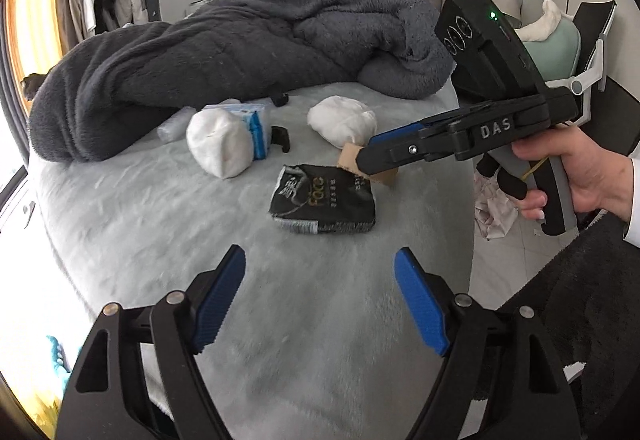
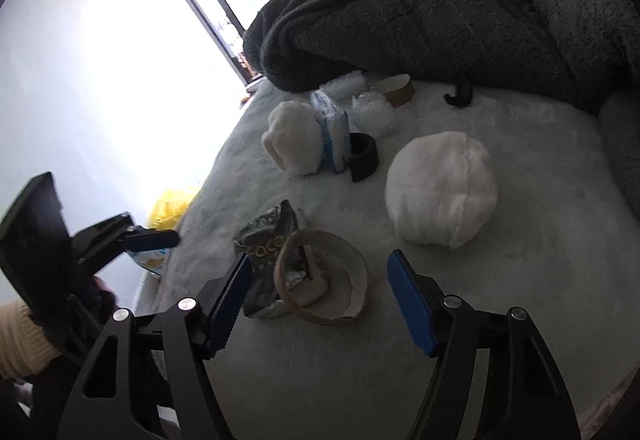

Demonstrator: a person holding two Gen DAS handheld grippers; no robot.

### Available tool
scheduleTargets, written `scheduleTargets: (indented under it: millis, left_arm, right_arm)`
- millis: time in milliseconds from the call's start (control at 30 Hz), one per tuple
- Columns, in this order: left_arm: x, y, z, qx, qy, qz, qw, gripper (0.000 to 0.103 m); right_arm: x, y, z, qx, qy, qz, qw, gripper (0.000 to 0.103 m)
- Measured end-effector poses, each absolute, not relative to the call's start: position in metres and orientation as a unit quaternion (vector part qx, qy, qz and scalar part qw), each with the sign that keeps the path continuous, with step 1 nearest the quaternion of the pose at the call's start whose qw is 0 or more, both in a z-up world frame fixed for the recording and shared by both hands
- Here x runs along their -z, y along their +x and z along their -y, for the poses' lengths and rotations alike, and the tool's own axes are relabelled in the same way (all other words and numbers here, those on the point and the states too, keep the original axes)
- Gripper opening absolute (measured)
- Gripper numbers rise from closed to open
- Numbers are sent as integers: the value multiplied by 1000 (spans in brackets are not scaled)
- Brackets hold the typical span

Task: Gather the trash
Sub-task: 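Grasp the black Face wrapper with the left gripper while the right gripper grasps the cardboard tape roll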

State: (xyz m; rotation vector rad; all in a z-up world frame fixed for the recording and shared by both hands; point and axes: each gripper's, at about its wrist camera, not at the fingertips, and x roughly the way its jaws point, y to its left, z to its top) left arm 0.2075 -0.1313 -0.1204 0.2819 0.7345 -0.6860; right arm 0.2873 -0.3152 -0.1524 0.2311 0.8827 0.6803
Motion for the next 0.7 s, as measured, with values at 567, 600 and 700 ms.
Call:
scheduleTargets:
  millis: [567,600,700]
  left_arm:
    - [132,233,167,333,139,-353,863,80]
    - [132,234,169,333,139,-353,863,80]
    - [134,238,173,330,140,-354,864,80]
  right_arm:
    - [159,291,320,-331,121,-430,831,50]
    - [156,291,322,-330,125,-424,834,50]
    - [147,292,329,-321,138,-405,845,50]
